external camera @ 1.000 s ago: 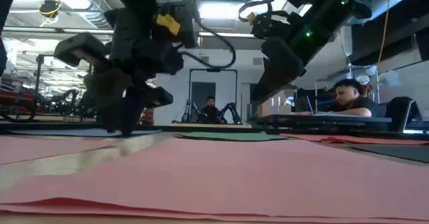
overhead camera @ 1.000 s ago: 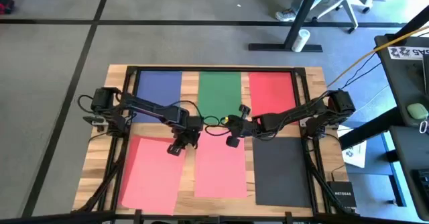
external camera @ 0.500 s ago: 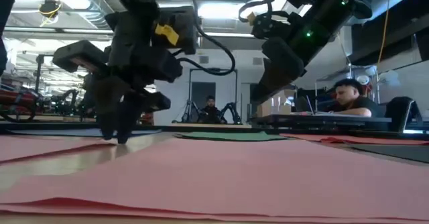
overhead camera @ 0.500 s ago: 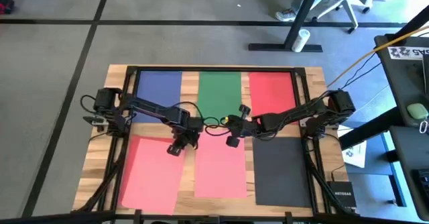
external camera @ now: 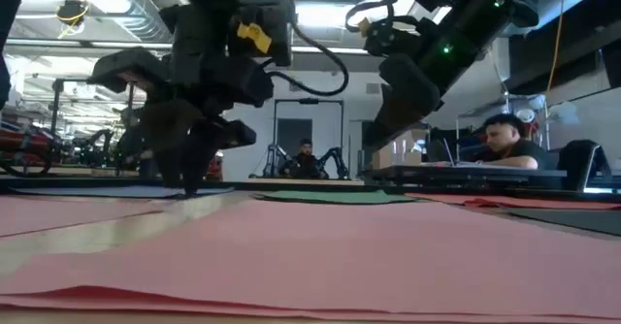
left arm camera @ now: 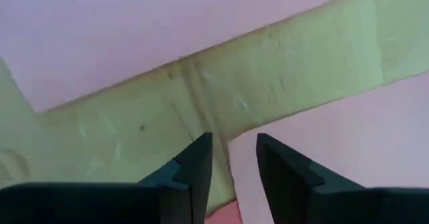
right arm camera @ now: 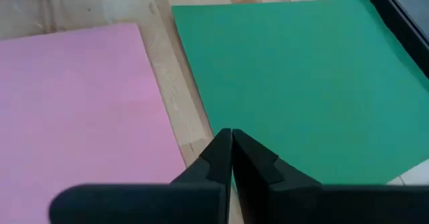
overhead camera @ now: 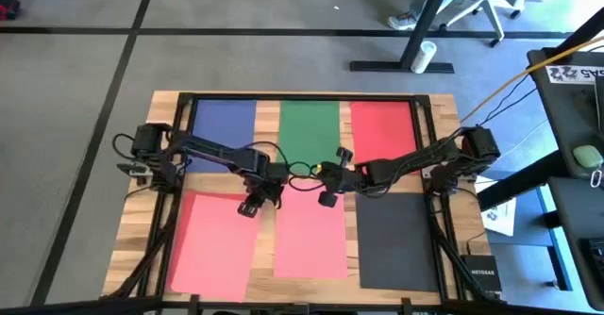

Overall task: Organize paper
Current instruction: Stack the pink paper on top of the other pink paper

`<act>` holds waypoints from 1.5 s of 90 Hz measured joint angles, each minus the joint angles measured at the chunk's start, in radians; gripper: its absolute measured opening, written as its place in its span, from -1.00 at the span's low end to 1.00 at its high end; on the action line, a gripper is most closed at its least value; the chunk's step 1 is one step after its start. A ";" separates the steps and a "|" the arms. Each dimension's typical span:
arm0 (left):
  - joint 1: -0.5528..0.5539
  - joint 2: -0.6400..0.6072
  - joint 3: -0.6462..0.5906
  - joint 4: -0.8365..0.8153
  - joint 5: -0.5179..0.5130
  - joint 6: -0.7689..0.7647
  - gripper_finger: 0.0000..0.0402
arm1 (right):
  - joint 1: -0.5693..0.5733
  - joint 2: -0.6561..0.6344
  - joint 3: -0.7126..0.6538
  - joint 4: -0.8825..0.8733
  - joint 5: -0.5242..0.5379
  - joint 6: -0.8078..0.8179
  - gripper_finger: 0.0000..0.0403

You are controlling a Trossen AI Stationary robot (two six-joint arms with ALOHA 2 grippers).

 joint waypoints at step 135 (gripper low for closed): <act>-0.050 0.056 -0.001 -0.033 0.047 -0.090 -1.00 | 0.000 0.000 0.000 -0.012 0.001 -0.002 -1.00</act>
